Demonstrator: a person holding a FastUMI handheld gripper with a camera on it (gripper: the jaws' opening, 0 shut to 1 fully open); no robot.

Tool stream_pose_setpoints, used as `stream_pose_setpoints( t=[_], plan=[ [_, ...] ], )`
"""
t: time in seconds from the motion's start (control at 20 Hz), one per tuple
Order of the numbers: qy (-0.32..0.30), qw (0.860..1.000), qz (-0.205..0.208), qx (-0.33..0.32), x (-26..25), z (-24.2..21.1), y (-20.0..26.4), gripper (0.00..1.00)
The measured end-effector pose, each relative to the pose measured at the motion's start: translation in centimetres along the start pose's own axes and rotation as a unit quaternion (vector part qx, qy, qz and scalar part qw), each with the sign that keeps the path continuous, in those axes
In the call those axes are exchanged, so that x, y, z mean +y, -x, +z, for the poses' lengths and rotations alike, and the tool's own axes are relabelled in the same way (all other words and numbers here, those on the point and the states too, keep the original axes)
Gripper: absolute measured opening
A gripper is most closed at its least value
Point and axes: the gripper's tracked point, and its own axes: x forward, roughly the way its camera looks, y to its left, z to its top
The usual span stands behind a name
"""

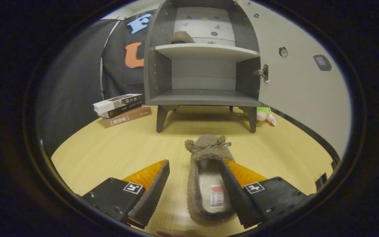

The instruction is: Open the shoe cabinet door, grab the shoes and put them into the shoe cabinet, then close the shoe cabinet door.

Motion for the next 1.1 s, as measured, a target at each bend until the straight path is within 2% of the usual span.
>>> stream_pose_setpoints(
  t=[0.1,0.2,0.35,0.45,0.55,0.6,0.8,0.9,1.0,1.1],
  plan=[
    [0.011,1.0,-0.011,-0.026,-0.6,1.0,-1.7,0.93],
    [-0.018,1.0,0.006,-0.019,-0.5,0.6,-2.9,0.63],
    [-0.01,1.0,0.009,-0.023,-0.9,0.8,-3.5,0.25],
    [-0.008,1.0,0.014,-0.024,-0.8,1.1,-3.3,0.19],
    [-0.006,0.999,0.02,-0.042,-0.6,1.5,-2.8,0.08],
    [-0.003,0.999,0.022,-0.048,-0.4,1.5,-2.8,0.06],
    [-0.014,1.0,0.024,0.004,0.2,0.7,-3.1,0.04],
    [-0.015,0.999,0.012,0.037,0.1,0.0,-4.0,0.13],
    [-0.03,0.997,0.018,0.067,0.8,0.0,-4.6,0.13],
    [-0.038,0.996,0.021,0.08,1.1,0.3,-5.6,0.19]
  ],
)
